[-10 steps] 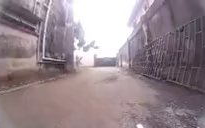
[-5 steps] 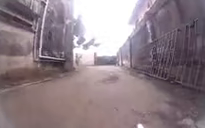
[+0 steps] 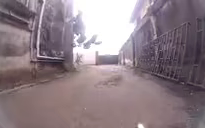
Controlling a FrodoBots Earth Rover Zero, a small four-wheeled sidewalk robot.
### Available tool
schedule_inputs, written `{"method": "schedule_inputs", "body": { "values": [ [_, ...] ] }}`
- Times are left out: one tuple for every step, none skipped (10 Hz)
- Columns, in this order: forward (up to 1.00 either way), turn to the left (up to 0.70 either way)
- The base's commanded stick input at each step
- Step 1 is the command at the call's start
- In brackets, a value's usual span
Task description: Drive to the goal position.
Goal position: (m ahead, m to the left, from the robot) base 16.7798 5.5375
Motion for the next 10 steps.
{"method": "schedule_inputs", "body": {
  "values": [
    [0.7,0.0],
    [0.7,0.0],
    [0.7,0.0],
    [0.7,0.0],
    [0.7,0.0],
    [0.7,0.0],
    [0.7,0.0],
    [0.7,0.0],
    [0.7,0.0],
    [0.7,0.0]
  ]
}}
